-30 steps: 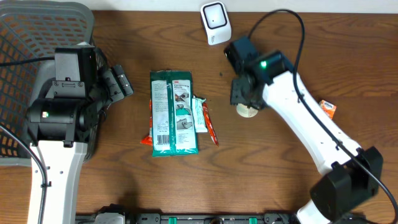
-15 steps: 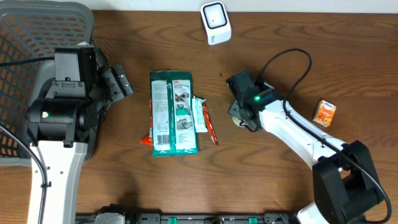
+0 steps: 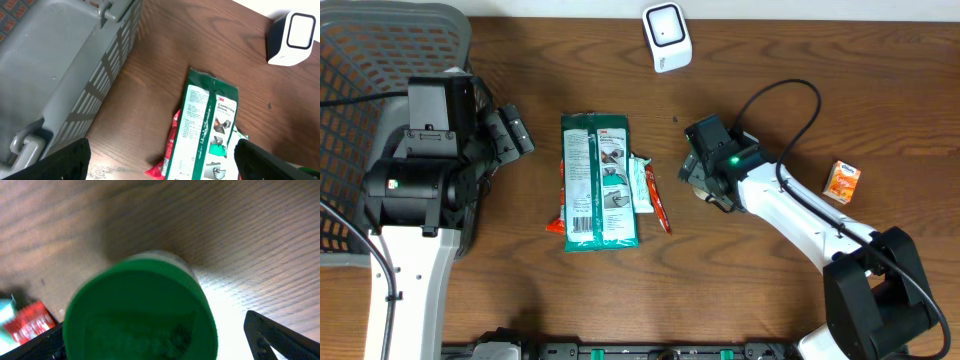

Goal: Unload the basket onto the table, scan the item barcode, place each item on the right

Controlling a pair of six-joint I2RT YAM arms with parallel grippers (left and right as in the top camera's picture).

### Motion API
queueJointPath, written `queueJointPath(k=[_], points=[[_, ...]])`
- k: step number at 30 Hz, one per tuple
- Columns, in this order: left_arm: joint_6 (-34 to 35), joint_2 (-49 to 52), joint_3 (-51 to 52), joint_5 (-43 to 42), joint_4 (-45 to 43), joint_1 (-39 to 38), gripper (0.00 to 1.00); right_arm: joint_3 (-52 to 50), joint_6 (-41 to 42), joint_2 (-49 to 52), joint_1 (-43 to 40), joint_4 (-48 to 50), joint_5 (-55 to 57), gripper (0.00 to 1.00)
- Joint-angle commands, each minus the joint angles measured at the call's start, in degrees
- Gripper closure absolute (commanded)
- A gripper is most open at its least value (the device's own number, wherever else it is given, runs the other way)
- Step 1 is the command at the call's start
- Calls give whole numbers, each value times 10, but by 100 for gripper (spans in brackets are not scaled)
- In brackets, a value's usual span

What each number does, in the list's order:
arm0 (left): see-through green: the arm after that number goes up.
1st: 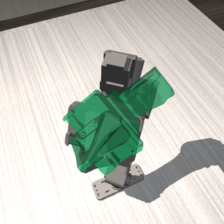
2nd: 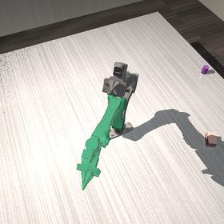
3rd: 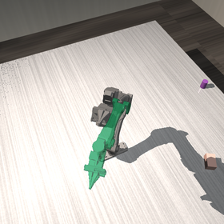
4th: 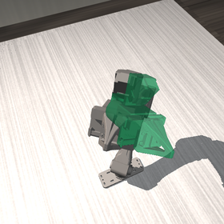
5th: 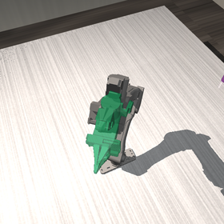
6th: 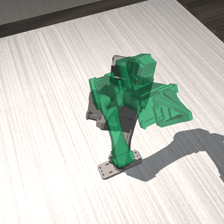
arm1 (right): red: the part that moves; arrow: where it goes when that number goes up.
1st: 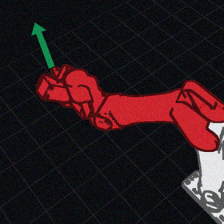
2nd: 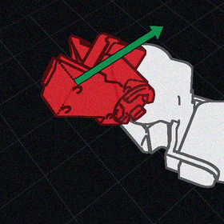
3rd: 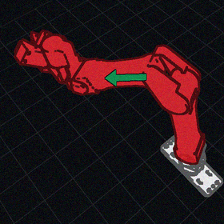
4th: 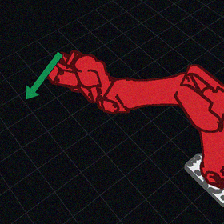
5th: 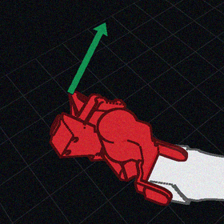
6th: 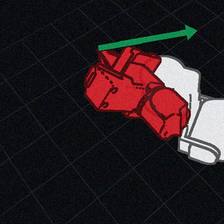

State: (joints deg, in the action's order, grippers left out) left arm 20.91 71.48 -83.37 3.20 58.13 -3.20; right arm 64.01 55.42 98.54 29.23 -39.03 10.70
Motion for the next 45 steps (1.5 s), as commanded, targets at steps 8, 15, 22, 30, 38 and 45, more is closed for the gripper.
queueJointPath(k=[8, 15, 22, 30, 38, 45], points=[[-7, 0, -4, 5, 1, 2, 9, 192, -221, -18, -32, -202, -42, 1], [-7, 0, -4, 5, 1, 2, 9, 202, -232, -18, -49, -191, -63, 2], [-7, 0, -4, 5, 1, 2, 8, 169, -165, -12, -47, -165, -50, 22], [-7, 0, -4, 5, 1, 2, 9, 150, -165, 28, -48, -140, -74, 16], [-7, 0, -4, 5, 1, 2, 9, 150, -165, 83, -48, -129, -88, 20], [-7, 0, -4, 5, 1, 2, 9, 149, -165, 105, -44, -135, -98, 27]])
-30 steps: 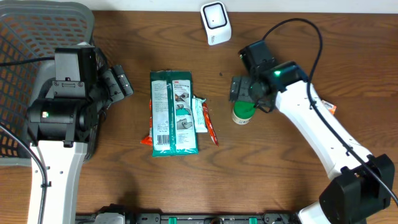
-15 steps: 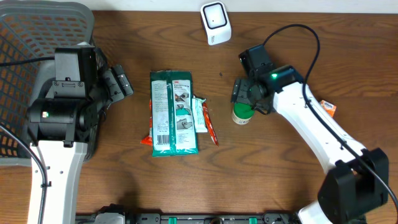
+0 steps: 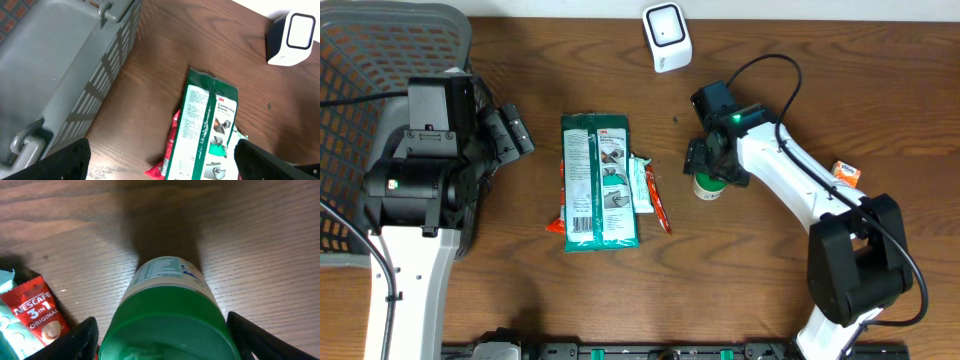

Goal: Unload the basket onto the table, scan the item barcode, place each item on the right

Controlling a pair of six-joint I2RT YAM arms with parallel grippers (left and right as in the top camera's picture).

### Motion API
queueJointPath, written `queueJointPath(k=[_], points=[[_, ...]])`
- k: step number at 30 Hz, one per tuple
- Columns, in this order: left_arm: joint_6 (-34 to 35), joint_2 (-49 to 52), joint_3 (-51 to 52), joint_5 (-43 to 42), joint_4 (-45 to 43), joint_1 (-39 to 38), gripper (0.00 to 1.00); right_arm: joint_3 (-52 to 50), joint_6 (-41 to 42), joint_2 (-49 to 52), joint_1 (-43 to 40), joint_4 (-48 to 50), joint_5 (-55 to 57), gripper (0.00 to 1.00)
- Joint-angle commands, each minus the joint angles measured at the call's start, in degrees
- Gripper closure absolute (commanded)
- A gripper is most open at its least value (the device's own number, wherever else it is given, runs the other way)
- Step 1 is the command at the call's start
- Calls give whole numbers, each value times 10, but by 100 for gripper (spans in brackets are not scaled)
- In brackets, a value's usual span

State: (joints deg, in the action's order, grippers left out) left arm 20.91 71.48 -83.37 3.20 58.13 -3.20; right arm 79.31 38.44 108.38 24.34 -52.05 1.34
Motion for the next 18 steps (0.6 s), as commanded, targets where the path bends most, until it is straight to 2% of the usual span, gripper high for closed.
queueJointPath(k=[1, 18], points=[[-7, 0, -4, 5, 1, 2, 9, -4, 5, 7, 6, -9, -4, 27], [-7, 0, -4, 5, 1, 2, 9, -6, 5, 7, 12, -21, 3, 27]])
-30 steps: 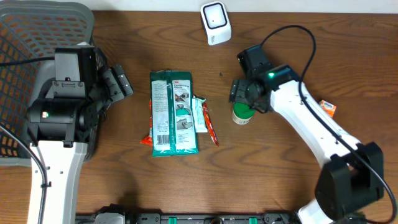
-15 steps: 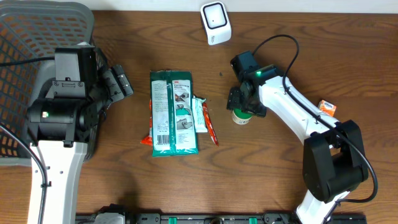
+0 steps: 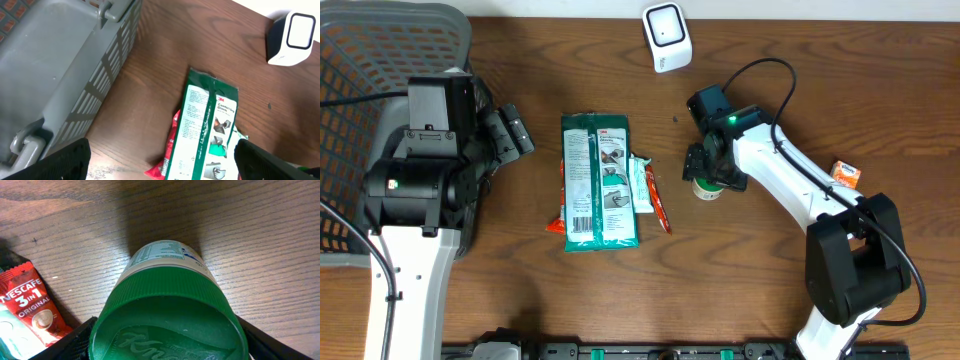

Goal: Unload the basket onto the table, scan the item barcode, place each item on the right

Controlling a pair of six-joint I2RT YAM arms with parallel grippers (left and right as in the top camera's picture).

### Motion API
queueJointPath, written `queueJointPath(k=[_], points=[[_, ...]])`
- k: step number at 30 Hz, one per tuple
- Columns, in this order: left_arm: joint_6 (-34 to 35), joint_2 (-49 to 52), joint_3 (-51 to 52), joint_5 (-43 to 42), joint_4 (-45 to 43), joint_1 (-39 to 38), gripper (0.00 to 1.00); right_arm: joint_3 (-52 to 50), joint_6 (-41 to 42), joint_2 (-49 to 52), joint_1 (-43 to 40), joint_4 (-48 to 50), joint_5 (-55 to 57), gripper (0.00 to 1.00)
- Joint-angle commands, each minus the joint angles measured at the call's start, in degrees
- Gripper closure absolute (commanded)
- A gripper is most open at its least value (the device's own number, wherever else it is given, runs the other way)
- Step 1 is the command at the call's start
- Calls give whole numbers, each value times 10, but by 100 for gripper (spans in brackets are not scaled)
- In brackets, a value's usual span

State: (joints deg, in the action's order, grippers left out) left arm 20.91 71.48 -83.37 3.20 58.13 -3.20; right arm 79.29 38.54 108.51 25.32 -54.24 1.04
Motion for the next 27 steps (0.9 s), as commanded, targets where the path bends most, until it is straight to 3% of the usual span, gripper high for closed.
queueJointPath(k=[1, 13, 21, 27], points=[[-7, 0, -4, 5, 1, 2, 9, -9, 6, 6, 3, 4, 6, 26], [-7, 0, -4, 5, 1, 2, 9, -24, 5, 6, 2, 16, 6, 30], [-7, 0, -4, 5, 1, 2, 8, -8, -99, 1, 2, 8, 6, 43], [-7, 0, -4, 5, 1, 2, 8, 63, -205, -27, 2, -42, 3, 55]])
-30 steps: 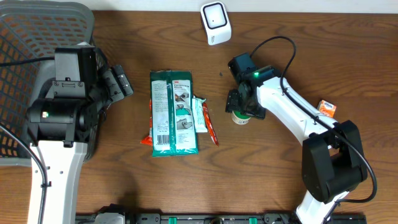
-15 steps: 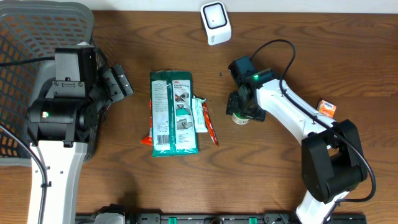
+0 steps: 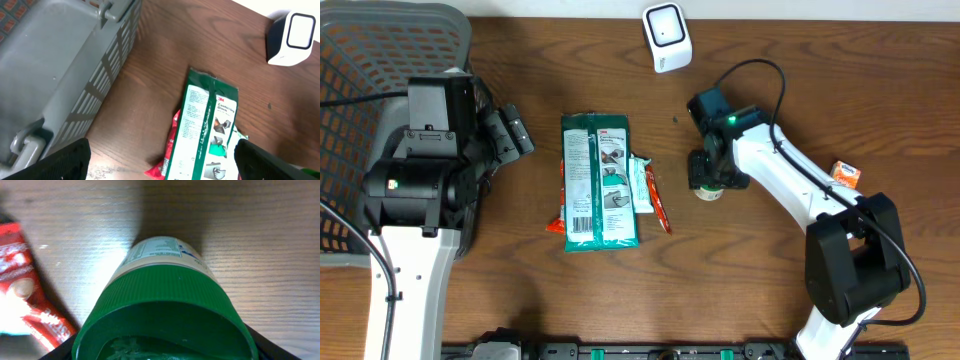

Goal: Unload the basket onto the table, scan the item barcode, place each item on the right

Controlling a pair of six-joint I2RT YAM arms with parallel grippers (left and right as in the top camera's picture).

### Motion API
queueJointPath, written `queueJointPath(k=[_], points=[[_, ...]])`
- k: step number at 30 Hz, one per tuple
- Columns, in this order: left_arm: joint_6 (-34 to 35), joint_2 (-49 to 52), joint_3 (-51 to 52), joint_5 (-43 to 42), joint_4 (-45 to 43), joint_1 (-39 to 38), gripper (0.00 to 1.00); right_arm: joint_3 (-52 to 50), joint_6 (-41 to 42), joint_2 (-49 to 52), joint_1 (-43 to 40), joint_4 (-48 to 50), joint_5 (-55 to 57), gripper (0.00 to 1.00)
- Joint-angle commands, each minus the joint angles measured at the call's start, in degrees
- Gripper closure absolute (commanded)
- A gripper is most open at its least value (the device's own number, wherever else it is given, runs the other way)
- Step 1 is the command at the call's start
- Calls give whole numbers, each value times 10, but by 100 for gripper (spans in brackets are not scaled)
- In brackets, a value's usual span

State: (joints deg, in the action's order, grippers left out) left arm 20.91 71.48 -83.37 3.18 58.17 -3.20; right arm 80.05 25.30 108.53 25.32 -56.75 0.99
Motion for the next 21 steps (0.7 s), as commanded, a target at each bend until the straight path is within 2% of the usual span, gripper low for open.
queueJointPath(k=[1, 7, 11, 15, 21], points=[[-7, 0, -4, 5, 1, 2, 9, 73, -83, -32, 2, -28, 4, 55], [-7, 0, -4, 5, 1, 2, 9, 223, -115, -41, 2, -110, -5, 59], [-7, 0, -4, 5, 1, 2, 9, 314, -140, -40, 2, -99, -11, 64], [-7, 0, -4, 5, 1, 2, 9, 332, -151, -40, -1, 0, -9, 72], [-7, 0, -4, 5, 1, 2, 9, 299, -151, -24, -13, 206, -8, 73]])
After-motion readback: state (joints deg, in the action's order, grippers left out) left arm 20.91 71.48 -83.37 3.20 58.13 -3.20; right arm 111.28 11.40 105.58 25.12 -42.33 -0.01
